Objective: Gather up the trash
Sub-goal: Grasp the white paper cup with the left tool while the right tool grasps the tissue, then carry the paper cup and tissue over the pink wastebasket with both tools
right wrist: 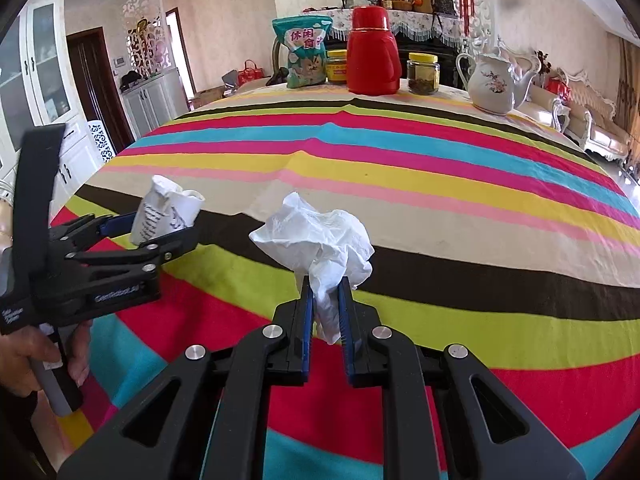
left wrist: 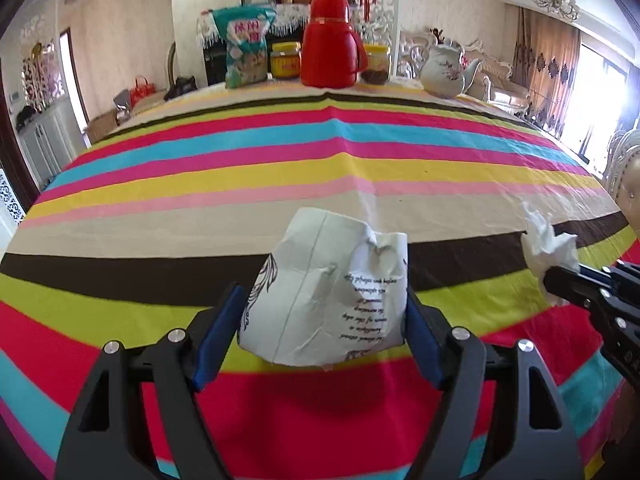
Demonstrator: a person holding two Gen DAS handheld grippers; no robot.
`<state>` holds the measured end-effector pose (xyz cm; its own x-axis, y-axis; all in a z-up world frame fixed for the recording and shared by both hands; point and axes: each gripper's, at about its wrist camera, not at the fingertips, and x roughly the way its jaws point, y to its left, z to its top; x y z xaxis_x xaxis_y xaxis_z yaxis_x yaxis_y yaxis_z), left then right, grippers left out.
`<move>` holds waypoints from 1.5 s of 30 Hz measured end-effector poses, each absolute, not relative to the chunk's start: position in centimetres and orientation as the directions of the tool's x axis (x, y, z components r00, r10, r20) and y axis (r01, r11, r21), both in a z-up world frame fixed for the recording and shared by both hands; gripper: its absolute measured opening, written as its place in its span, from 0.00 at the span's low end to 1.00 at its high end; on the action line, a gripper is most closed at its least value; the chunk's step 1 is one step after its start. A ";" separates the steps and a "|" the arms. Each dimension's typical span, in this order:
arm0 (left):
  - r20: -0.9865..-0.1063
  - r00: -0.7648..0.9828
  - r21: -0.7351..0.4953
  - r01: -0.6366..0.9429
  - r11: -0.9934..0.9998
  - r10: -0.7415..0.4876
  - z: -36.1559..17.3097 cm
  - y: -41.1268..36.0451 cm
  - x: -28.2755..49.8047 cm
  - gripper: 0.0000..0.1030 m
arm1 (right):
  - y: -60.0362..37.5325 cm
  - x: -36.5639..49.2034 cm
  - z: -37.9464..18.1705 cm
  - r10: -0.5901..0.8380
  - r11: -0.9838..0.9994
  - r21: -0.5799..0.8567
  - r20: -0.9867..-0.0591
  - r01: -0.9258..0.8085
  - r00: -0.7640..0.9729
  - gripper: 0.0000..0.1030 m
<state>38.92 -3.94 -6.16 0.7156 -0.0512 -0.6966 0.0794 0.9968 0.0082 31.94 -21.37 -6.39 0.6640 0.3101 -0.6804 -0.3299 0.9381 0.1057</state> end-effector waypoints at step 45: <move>-0.285 0.948 -0.019 -0.153 0.988 0.142 4.3 11.9 9.6 0.72 | -2.9 13.9 3.9 0.537 0.804 0.016 -0.447 -0.594 0.715 0.15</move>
